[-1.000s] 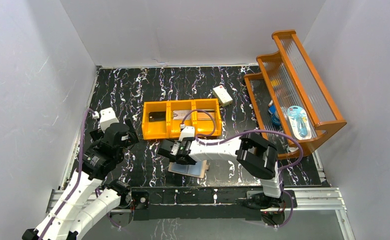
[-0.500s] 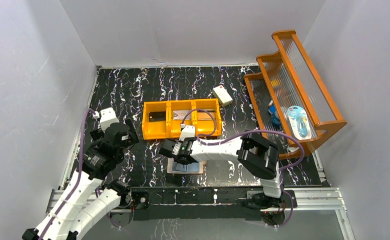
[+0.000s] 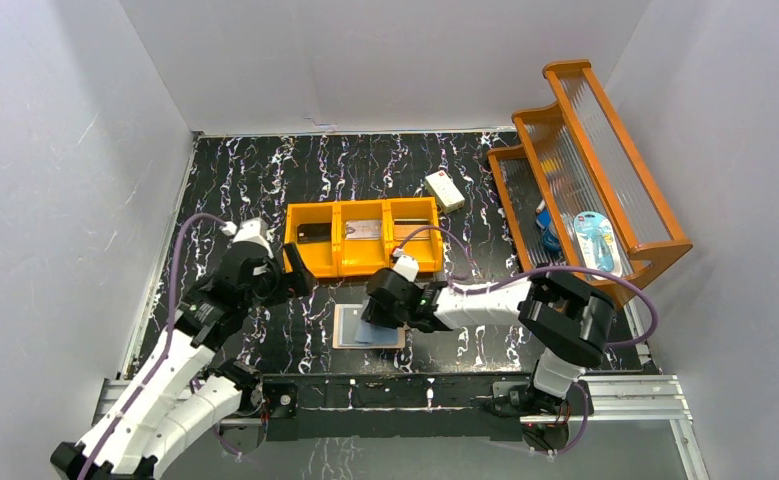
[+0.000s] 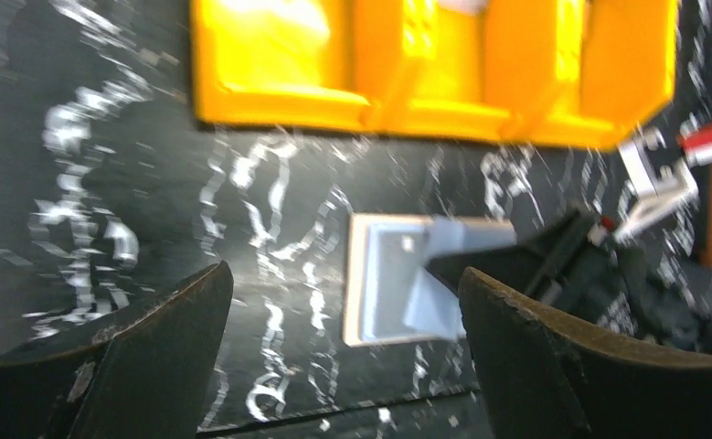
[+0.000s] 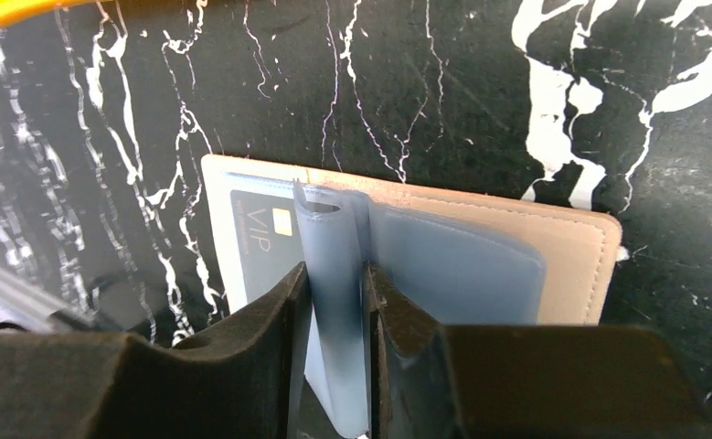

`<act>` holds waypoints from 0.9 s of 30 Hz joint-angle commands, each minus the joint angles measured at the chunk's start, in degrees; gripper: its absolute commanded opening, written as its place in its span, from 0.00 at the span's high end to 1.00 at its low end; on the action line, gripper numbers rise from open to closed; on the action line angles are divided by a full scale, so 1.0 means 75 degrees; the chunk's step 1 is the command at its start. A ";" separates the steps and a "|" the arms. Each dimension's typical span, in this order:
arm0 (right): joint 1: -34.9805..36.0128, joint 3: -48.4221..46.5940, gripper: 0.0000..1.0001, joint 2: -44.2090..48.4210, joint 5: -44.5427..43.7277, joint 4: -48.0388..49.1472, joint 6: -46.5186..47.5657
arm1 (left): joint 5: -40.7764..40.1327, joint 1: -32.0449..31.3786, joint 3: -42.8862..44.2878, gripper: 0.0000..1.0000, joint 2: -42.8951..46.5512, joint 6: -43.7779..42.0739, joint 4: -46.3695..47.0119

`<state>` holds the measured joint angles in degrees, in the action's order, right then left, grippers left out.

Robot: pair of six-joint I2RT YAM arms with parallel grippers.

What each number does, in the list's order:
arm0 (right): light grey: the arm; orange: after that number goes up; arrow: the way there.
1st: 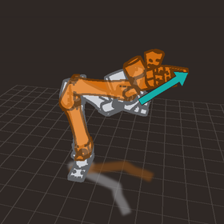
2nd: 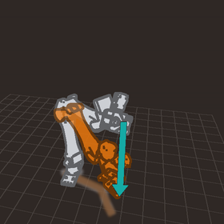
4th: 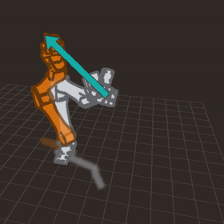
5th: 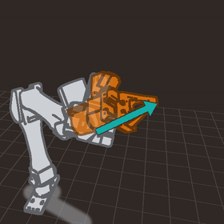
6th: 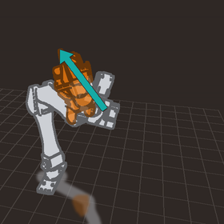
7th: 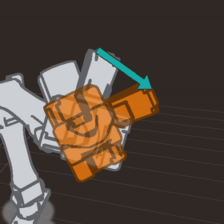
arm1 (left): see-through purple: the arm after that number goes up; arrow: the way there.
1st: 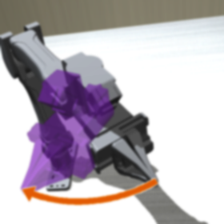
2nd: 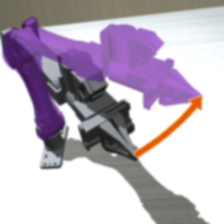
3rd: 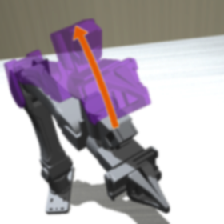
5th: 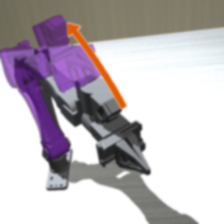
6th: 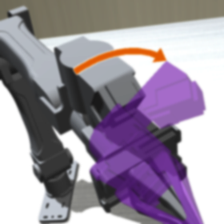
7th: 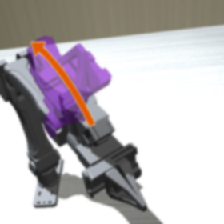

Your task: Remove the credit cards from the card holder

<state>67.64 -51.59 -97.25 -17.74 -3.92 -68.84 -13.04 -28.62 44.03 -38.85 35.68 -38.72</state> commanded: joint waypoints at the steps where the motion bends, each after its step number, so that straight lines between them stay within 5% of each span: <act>1: -0.0230 0.1037 0.64 0.0324 0.1308 0.1891 -0.0404 | 0.3033 -0.0016 -0.0585 0.09 -0.0515 0.0418 0.0953; 9: -0.0542 0.1145 0.61 0.0320 0.1526 0.1263 -0.0871 | 0.4989 -0.0035 -0.1363 0.16 -0.1501 0.0441 0.2137; 27: -0.0922 0.2124 0.62 0.0562 0.2141 0.2345 -0.1485 | 0.5456 -0.0586 -0.1611 0.28 -0.3007 0.0275 0.3336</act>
<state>60.99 -38.11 -93.84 -3.77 15.66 -79.35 25.61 -31.40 31.48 -59.33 39.20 -15.84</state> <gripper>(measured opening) 0.384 0.722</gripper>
